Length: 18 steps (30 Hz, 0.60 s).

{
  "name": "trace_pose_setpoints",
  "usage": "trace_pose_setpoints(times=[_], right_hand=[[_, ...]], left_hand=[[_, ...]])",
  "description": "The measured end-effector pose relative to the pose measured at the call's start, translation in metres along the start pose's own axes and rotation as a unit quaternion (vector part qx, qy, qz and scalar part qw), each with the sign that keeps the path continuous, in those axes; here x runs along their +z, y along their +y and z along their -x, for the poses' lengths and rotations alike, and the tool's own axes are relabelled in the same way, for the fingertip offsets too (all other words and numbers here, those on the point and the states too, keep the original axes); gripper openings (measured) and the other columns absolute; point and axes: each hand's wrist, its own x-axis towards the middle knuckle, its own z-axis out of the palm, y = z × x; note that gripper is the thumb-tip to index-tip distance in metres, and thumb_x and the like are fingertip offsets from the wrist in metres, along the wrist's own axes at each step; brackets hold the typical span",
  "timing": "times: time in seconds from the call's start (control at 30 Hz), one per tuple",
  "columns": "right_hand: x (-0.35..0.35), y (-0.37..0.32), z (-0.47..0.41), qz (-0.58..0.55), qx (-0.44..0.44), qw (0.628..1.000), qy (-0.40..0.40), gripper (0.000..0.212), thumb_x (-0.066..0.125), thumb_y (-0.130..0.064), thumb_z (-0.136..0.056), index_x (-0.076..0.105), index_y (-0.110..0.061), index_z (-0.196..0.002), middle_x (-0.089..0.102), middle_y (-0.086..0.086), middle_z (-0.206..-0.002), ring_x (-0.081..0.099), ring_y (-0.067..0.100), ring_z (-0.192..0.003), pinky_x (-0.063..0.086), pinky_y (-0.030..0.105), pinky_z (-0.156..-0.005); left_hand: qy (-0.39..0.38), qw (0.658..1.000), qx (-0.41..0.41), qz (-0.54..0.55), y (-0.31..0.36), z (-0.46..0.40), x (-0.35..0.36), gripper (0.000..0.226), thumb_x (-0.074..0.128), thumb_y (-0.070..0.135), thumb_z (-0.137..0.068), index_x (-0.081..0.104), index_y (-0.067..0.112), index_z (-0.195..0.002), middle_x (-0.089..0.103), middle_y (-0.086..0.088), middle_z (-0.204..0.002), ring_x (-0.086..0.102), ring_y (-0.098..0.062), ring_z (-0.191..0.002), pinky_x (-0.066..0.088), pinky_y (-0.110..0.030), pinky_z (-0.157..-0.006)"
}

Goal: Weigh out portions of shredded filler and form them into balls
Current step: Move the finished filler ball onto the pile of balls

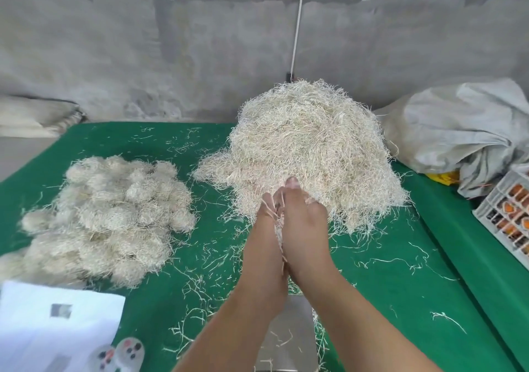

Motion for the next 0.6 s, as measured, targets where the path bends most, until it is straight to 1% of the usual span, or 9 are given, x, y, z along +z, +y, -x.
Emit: trace_pose_setpoints(times=[0.1, 0.17, 0.3, 0.33, 0.37, 0.4, 0.47, 0.53, 0.6], right_hand=[[-0.004, 0.018, -0.002, 0.181, -0.208, 0.960, -0.038, 0.020, 0.039, -0.047, -0.103, 0.053, -0.036, -0.112, 0.057, -0.014, -0.098, 0.056, 0.006, -0.093, 0.051, 0.036, -0.076], [-0.011, 0.028, -0.005, 0.319, -0.265, 0.910, -0.019, 0.033, 0.035, -0.049, -0.106, 0.045, -0.041, -0.137, 0.038, -0.011, -0.131, 0.035, 0.013, -0.127, 0.036, 0.040, -0.105], [-0.019, 0.033, -0.007, 0.457, -0.180, 0.862, -0.125, 0.053, 0.024, -0.072, -0.102, 0.035, -0.051, -0.150, 0.026, -0.013, -0.155, 0.019, 0.009, -0.143, 0.017, 0.045, -0.119], [-0.019, 0.035, -0.005, 0.429, -0.106, 0.881, -0.168, 0.057, 0.025, -0.074, -0.100, 0.035, -0.051, -0.151, 0.026, -0.014, -0.159, 0.020, 0.006, -0.144, 0.018, 0.044, -0.122], [-0.018, 0.037, -0.003, 0.352, -0.011, 0.916, -0.192, 0.055, 0.031, -0.072, -0.100, 0.038, -0.050, -0.151, 0.028, -0.012, -0.162, 0.024, 0.007, -0.147, 0.021, 0.045, -0.123], [-0.017, 0.035, 0.002, 0.225, 0.088, 0.950, -0.198, 0.049, 0.039, -0.069, -0.101, 0.047, -0.049, -0.145, 0.035, -0.009, -0.163, 0.033, 0.011, -0.147, 0.027, 0.045, -0.122], [-0.017, 0.032, 0.006, -0.049, 0.204, 0.968, -0.135, 0.039, 0.050, -0.066, -0.096, 0.074, -0.045, -0.118, 0.069, -0.001, -0.135, 0.064, 0.015, -0.124, 0.048, 0.041, -0.106], [-0.021, 0.033, 0.006, -0.100, 0.204, 0.972, -0.064, 0.030, 0.055, -0.050, -0.101, 0.081, -0.045, -0.088, 0.080, -0.003, -0.103, 0.076, 0.010, -0.089, 0.057, 0.031, -0.074], [-0.021, 0.039, 0.006, -0.034, 0.148, 0.988, -0.041, 0.021, 0.057, -0.043, -0.103, 0.077, -0.047, -0.103, 0.077, -0.009, -0.113, 0.074, 0.009, -0.097, 0.060, 0.034, -0.076]], left_hand=[[-0.038, 0.998, -0.036, 0.041, -0.003, -0.002, -0.010, 0.068, 0.040, 0.078, -0.094, 0.065, 0.032, -0.137, 0.073, -0.003, -0.129, 0.068, -0.016, -0.120, 0.053, -0.039, -0.098], [-0.042, 0.998, -0.034, 0.040, -0.003, -0.003, -0.012, 0.068, 0.029, 0.075, -0.100, 0.068, 0.031, -0.135, 0.069, 0.001, -0.135, 0.064, -0.011, -0.126, 0.053, -0.032, -0.100], [0.039, 0.995, -0.041, 0.083, -0.009, -0.021, -0.024, 0.056, 0.037, 0.050, -0.109, 0.071, 0.008, -0.121, 0.077, -0.013, -0.113, 0.074, -0.024, -0.108, 0.062, -0.034, -0.074], [0.068, 0.994, -0.034, 0.078, -0.007, -0.026, -0.030, 0.051, 0.041, 0.047, -0.108, 0.073, 0.007, -0.112, 0.076, -0.018, -0.108, 0.073, -0.032, -0.107, 0.059, -0.036, -0.071], [0.084, 0.994, -0.031, 0.065, -0.005, -0.032, -0.034, 0.047, 0.044, 0.044, -0.108, 0.075, 0.009, -0.101, 0.064, 0.002, -0.089, 0.071, -0.038, -0.108, 0.056, -0.037, -0.070], [0.095, 0.995, -0.033, 0.023, -0.003, -0.036, -0.035, 0.043, 0.047, 0.040, -0.108, 0.076, 0.011, -0.096, 0.046, -0.026, -0.124, 0.068, -0.043, -0.109, 0.054, -0.037, -0.071], [0.080, 0.985, -0.034, -0.150, -0.004, -0.035, -0.029, 0.031, 0.046, 0.033, -0.109, 0.071, 0.013, -0.108, 0.074, -0.016, -0.109, 0.071, -0.035, -0.106, 0.058, -0.042, -0.078], [0.044, 0.952, -0.034, -0.302, -0.017, -0.035, -0.021, 0.028, 0.043, 0.037, -0.109, 0.067, 0.023, -0.109, 0.073, -0.009, -0.105, 0.073, -0.024, -0.096, 0.060, -0.041, -0.077], [0.066, 0.951, -0.029, -0.300, -0.026, -0.040, -0.020, 0.017, 0.050, 0.030, -0.106, 0.060, 0.029, -0.120, 0.066, -0.012, -0.113, 0.067, -0.026, -0.100, 0.058, -0.042, -0.078]])
